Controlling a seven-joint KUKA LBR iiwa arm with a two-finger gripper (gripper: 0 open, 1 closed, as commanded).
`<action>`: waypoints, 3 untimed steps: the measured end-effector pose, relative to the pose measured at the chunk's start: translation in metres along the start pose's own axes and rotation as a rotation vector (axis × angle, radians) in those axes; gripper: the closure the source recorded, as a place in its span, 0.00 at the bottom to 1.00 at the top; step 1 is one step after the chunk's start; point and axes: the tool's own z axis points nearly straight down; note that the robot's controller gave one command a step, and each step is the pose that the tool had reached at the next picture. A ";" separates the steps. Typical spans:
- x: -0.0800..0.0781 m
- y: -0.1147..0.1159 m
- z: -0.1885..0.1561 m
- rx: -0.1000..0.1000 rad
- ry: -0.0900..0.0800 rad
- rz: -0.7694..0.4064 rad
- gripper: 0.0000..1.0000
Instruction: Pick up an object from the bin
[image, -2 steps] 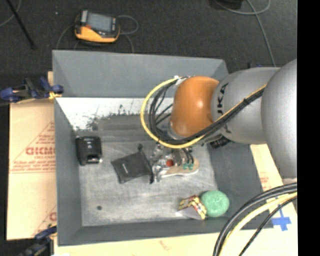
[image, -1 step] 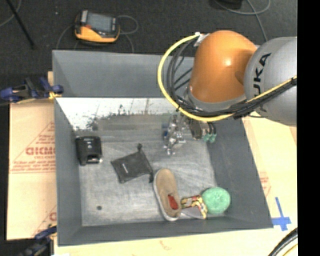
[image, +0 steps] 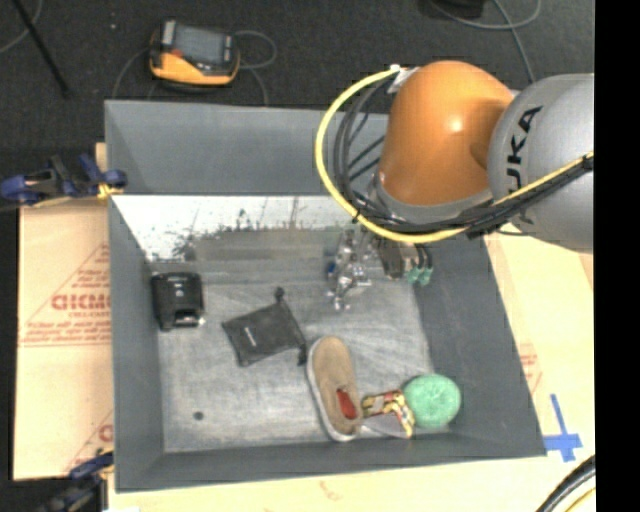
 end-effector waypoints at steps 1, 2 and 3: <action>-0.004 0.005 0.090 0.000 0.004 -0.011 0.00; -0.005 0.005 0.088 0.000 0.001 -0.011 0.00; -0.005 0.010 0.177 -0.009 -0.005 -0.094 1.00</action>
Offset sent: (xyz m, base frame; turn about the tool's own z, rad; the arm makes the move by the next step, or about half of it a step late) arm 0.0000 0.0000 0.0000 0.0000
